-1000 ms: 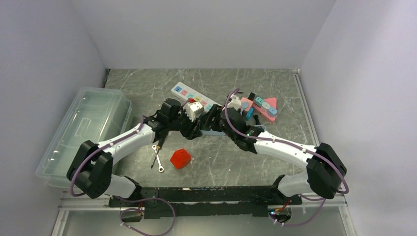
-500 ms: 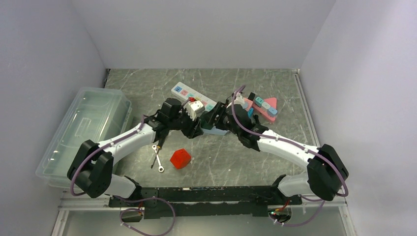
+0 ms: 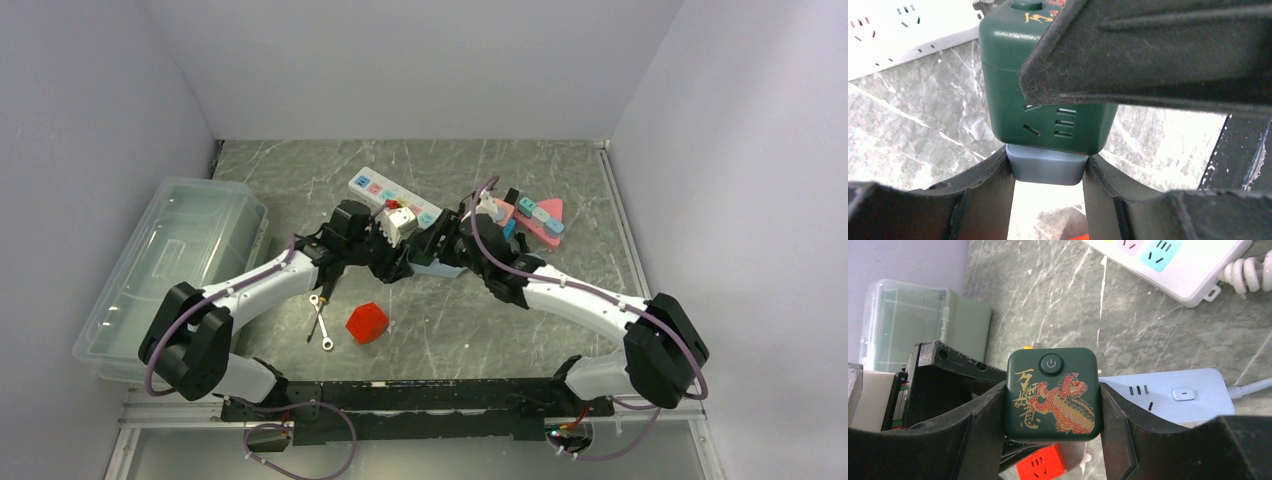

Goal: Pull the plug off the socket
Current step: Remove the plug from the socket.

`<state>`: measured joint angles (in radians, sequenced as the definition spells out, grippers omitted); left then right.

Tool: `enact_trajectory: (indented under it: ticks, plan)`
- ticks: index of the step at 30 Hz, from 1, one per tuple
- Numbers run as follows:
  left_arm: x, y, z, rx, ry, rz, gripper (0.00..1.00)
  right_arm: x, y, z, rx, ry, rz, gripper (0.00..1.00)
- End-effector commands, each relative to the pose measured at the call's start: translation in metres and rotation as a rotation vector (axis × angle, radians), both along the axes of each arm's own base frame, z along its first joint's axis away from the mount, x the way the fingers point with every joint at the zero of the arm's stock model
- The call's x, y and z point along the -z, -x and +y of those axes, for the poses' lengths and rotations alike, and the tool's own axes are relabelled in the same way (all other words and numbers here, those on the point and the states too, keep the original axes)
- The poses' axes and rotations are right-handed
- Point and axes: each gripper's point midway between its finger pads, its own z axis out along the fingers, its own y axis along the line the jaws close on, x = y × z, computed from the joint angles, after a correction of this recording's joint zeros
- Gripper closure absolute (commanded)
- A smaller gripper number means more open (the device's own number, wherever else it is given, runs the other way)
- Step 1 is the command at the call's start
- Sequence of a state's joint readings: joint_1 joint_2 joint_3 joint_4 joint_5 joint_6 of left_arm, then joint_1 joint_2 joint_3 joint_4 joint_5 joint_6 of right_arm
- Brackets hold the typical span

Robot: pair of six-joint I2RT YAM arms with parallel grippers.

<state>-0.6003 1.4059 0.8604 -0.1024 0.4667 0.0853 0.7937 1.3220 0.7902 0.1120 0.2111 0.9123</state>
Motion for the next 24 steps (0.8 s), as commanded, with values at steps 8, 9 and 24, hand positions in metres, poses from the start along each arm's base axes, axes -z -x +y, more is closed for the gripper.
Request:
enact_trajectory:
  ticks: [8,9,24]
  plan:
    - [-0.004,-0.029,0.009,-0.092,-0.039,-0.072,1.0,-0.006,0.007,-0.001,-0.019,-0.122,0.037,1.0]
    - [-0.004,-0.029,0.008,-0.093,-0.036,-0.067,1.0,-0.007,0.012,0.002,-0.015,-0.116,0.025,1.0]
    - [-0.001,-0.024,0.008,-0.041,-0.06,-0.115,1.0,-0.001,0.001,-0.018,0.004,-0.085,0.082,1.0]
